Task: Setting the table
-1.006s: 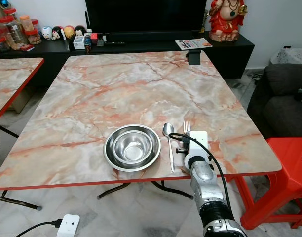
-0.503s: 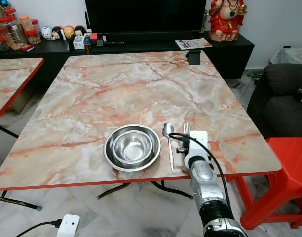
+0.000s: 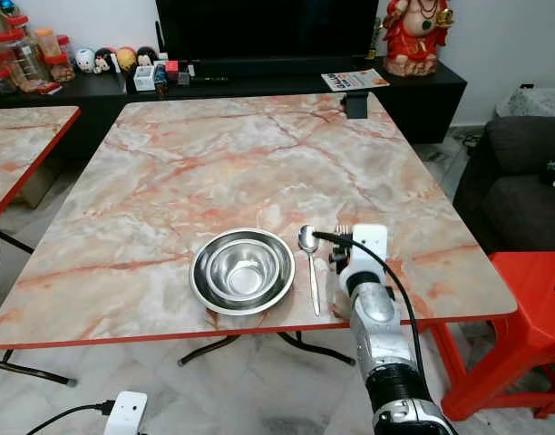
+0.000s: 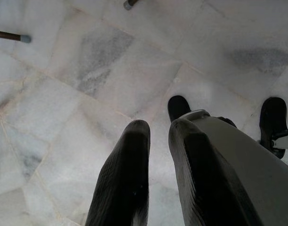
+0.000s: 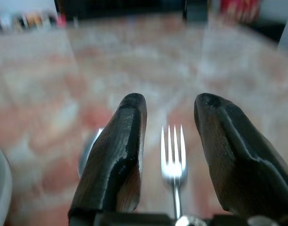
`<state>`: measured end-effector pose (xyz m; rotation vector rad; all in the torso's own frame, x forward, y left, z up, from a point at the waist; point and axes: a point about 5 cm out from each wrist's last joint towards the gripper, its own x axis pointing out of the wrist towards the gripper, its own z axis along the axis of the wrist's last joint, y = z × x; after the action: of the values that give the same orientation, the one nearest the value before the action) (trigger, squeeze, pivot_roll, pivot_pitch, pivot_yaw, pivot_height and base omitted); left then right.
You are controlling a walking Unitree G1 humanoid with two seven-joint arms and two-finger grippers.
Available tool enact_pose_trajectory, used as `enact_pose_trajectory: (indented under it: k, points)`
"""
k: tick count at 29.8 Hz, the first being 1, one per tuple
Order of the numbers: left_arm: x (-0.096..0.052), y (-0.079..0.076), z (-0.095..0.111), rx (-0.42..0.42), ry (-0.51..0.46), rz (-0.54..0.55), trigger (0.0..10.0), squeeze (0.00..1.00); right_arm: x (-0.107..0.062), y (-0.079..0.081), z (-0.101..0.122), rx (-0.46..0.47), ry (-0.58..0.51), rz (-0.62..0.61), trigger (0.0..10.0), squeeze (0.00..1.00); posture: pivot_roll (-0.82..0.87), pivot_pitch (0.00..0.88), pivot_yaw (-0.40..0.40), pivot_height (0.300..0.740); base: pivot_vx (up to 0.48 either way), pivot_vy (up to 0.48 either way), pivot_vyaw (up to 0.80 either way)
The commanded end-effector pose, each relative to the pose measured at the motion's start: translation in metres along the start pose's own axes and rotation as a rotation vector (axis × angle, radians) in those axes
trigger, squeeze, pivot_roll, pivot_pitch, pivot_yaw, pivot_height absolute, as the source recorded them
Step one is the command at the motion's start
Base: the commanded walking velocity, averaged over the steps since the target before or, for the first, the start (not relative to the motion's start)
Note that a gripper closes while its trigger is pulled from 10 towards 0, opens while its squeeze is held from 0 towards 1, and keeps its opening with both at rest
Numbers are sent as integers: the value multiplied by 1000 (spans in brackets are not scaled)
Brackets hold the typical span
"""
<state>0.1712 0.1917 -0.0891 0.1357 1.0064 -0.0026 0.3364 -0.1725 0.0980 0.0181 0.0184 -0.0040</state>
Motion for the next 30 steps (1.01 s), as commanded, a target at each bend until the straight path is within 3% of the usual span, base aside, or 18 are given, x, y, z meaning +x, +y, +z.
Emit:
enact_pose_trajectory:
  k: [1, 5, 14, 18, 30]
  points:
    - [0, 4, -2, 1, 13, 4, 10000, 0, -1, -1, 7, 20, -50, -7, 10000, 0, -76, 0, 25, 740, 0, 0, 0]
    - [0, 3, -1, -5, 5, 5, 10000, 0, -9, -1, 14, 17, -134, -18, 10000, 0, -84, 0, 22, 740, 0, 0, 0]
    - [0, 0, 2, -24, -12, 12, 10000, 0, -31, -6, -1, -39, -149, -37, 10000, 0, -90, 0, 13, 740, 0, 0, 0]
    - [0, -1, 2, -43, -15, 8, 10000, 0, -33, -9, 1, -46, -160, -58, 10000, 0, -93, 0, 14, 740, 0, 0, 0]
    - [1, 1, 4, -51, -23, 14, 10000, 0, -30, -8, 11, -60, -210, -61, 10000, 0, -85, 0, 12, 740, 0, 306, 0]
